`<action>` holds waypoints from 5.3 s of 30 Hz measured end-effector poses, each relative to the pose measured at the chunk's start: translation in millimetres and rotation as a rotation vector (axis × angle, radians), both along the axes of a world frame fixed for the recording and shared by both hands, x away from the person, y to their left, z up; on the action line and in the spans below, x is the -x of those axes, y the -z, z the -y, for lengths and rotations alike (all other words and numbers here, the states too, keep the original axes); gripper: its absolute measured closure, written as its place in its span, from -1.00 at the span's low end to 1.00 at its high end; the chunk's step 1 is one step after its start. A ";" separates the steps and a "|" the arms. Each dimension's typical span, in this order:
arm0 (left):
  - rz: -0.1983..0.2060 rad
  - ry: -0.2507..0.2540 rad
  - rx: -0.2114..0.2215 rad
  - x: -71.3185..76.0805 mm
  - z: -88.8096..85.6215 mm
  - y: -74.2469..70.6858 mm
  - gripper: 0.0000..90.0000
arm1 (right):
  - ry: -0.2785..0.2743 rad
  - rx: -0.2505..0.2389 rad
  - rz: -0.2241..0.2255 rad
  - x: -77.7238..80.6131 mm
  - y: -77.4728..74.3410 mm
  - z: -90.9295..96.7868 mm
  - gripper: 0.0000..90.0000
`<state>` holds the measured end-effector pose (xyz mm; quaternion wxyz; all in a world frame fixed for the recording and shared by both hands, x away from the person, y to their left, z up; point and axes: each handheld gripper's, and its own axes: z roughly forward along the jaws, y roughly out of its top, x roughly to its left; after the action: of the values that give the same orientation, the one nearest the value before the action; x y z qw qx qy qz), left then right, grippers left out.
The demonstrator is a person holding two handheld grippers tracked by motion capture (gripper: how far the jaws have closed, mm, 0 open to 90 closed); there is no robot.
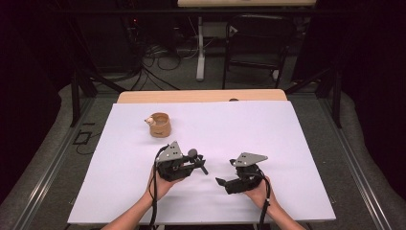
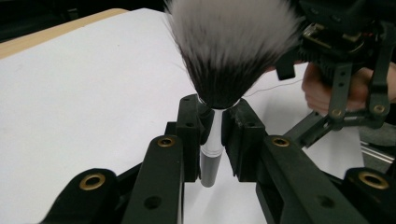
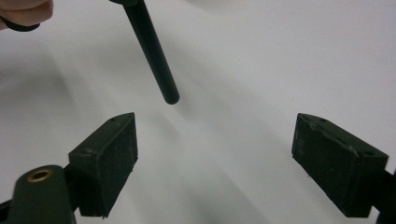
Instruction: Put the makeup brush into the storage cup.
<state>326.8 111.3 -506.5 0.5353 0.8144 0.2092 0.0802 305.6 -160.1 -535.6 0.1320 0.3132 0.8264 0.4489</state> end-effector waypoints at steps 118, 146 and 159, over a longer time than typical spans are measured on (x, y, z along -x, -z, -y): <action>0.040 -0.195 -0.245 -76.6 -78.6 -99.0 0.70 | 0.113 0.026 0.183 17.3 5.5 85.8 -1.00; 0.006 -0.306 -0.267 -122.5 -95.7 -102.8 0.70 | 0.115 0.029 0.184 17.2 5.1 86.6 -1.00; 0.010 -0.356 -0.258 -136.5 -100.3 -98.4 0.70 | 0.115 0.030 0.181 17.1 5.2 86.7 -1.00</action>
<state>463.3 211.7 -408.1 0.4053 0.8259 0.3350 0.2036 288.4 -246.8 -540.8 0.2363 0.3162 0.7984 0.4547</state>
